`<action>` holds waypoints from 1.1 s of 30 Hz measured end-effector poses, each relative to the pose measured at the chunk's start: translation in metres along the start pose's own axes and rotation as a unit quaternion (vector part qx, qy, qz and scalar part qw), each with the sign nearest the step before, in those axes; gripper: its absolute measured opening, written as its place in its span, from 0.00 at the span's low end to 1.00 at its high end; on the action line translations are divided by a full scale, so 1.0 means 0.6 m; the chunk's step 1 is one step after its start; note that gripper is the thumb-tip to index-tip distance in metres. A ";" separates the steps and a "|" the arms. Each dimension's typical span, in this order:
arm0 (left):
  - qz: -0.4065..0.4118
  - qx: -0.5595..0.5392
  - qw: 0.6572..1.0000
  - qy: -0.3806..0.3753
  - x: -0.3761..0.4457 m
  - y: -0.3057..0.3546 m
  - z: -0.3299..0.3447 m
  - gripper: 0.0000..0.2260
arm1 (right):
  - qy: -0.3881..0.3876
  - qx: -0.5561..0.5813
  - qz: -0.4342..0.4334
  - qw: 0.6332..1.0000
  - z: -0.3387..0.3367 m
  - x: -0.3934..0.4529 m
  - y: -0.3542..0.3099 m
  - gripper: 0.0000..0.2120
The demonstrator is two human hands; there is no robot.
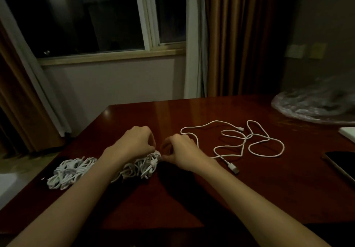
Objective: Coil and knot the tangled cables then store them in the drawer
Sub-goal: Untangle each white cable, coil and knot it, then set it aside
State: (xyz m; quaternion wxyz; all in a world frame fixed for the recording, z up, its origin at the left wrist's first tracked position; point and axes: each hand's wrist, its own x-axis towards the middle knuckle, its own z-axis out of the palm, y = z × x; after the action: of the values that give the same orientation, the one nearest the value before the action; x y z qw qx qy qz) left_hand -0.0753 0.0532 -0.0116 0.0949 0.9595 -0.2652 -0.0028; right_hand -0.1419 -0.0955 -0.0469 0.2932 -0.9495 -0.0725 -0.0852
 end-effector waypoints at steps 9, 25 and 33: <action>0.156 -0.099 0.981 -0.055 0.068 0.146 0.018 0.02 | 0.072 -0.003 0.057 0.996 -0.142 -0.026 0.111 0.11; 0.124 -0.140 0.979 -0.086 0.140 0.217 0.107 0.05 | -0.051 -0.042 0.101 0.993 -0.162 -0.017 0.211 0.08; 0.056 -0.411 0.903 0.112 0.169 0.173 0.105 0.01 | 0.087 -0.005 0.095 0.992 -0.159 0.028 0.226 0.06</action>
State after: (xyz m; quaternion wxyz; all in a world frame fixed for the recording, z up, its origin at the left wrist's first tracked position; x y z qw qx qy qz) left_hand -0.0445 -0.0974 -0.0501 0.5096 0.8131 -0.2813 0.0009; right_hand -0.1116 -0.2594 -0.0398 0.3008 -0.9423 0.0442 -0.1400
